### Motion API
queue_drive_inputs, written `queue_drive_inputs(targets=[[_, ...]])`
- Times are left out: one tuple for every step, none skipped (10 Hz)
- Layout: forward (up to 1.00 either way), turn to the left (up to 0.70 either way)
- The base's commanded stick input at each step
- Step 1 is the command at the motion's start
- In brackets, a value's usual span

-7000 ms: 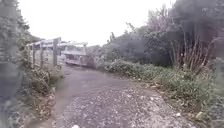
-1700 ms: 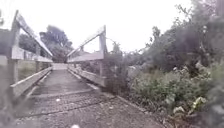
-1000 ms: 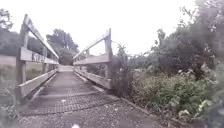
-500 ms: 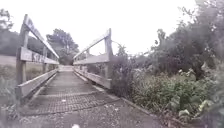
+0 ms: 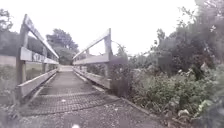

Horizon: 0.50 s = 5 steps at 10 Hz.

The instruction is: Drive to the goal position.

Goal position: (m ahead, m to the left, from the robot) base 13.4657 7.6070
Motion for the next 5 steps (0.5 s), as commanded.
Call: queue_drive_inputs(targets=[[0.00, 0.60], [0.00, 0.60], [0.00, 0.60], [0.00, 0.60], [0.00, 0.60]])
